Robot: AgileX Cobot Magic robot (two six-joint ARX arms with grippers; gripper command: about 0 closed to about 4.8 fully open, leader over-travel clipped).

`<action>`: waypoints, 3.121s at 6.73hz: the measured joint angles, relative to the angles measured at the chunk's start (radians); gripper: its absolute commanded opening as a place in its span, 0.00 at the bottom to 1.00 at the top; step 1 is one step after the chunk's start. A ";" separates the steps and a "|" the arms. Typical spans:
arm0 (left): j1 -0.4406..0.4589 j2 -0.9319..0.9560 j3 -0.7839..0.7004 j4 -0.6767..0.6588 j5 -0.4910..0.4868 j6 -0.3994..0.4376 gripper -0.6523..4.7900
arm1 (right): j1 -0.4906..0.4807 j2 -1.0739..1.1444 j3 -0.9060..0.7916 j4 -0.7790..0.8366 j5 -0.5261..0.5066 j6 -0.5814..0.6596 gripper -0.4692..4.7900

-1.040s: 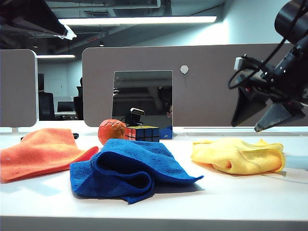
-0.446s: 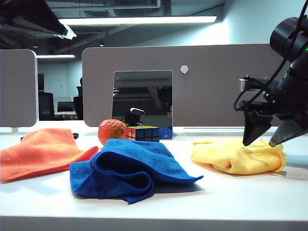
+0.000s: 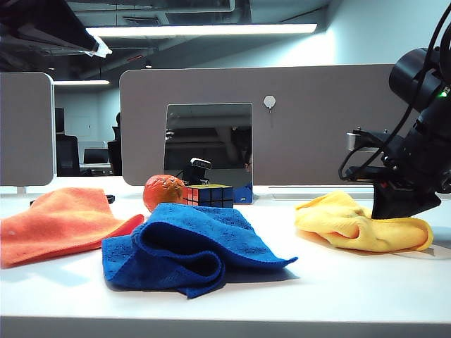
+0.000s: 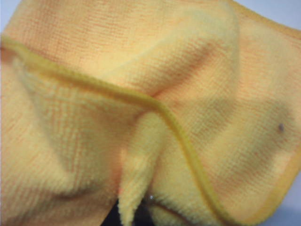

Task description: Pick up a rag that is the same color as the top surface of the Rubik's Cube and cover the cube with it.

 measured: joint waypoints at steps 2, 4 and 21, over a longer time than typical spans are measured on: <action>0.000 0.000 0.000 0.000 0.000 0.000 0.11 | 0.001 -0.064 -0.010 -0.031 -0.047 0.000 0.09; 0.000 0.000 0.000 0.000 0.000 0.000 0.11 | 0.001 -0.259 -0.007 0.068 -0.148 0.001 0.09; 0.000 0.000 0.000 -0.018 0.000 0.000 0.11 | 0.333 -0.021 0.193 0.363 0.229 0.014 0.73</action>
